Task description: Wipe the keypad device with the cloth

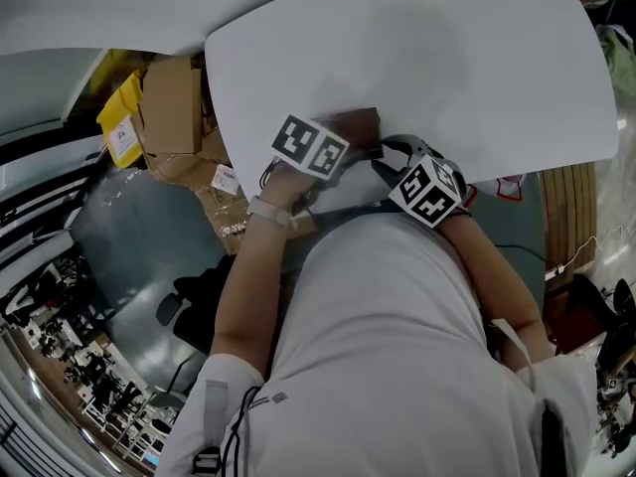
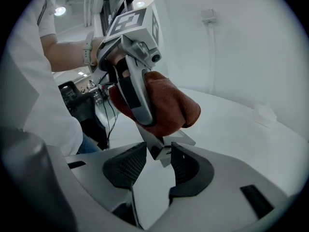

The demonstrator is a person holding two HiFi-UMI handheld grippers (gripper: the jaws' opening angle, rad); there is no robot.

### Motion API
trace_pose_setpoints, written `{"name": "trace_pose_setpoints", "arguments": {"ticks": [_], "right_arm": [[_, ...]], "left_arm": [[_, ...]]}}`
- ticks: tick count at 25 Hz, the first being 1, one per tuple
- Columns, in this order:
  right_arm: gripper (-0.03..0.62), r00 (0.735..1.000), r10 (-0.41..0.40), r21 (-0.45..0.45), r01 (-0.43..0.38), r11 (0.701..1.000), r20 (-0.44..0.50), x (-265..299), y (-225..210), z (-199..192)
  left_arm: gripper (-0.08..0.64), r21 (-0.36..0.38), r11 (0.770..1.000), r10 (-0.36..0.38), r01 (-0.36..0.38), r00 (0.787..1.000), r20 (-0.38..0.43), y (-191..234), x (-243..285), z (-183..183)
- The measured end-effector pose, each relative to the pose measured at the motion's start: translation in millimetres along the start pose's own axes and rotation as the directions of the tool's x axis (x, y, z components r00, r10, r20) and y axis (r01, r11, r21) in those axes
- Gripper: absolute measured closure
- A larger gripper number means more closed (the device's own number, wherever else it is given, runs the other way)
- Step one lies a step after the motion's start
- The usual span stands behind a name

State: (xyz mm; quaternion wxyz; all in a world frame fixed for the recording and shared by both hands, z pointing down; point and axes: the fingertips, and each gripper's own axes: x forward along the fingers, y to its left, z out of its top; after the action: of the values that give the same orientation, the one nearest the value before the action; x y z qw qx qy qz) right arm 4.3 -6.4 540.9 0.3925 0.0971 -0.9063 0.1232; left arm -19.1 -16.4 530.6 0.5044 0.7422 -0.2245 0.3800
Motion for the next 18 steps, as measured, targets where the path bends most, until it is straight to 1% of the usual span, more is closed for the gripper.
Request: {"name": "trace_pose_setpoints", "arguments": {"ticks": [4,10,14,18], "right_arm": [[0.439,1.000,-0.016,0.002,0.016,1.000,-0.006,3.3,-3.8,-1.2],[0.439,1.000,-0.017,0.017,0.017,1.000,-0.002,3.4,-4.5,-1.2],[0.439,1.000,-0.014,0.037,0.014,0.999,-0.003,3.5,-4.7,-1.6],[0.439,1.000,-0.008,0.049,0.009,0.999,-0.004,3.6,-4.8,-2.2]], "left_arm": [[0.497,-0.001,1.000,-0.010,0.010,1.000,-0.024,2.7,6.0,-1.3],[0.496,0.048,0.999,-0.006,0.010,0.997,-0.072,3.1,11.5,2.2],[0.497,0.040,0.998,-0.035,0.039,0.995,-0.089,4.7,14.3,5.9],[0.497,0.024,0.999,-0.028,0.030,0.997,-0.072,10.8,20.7,12.7]]}}
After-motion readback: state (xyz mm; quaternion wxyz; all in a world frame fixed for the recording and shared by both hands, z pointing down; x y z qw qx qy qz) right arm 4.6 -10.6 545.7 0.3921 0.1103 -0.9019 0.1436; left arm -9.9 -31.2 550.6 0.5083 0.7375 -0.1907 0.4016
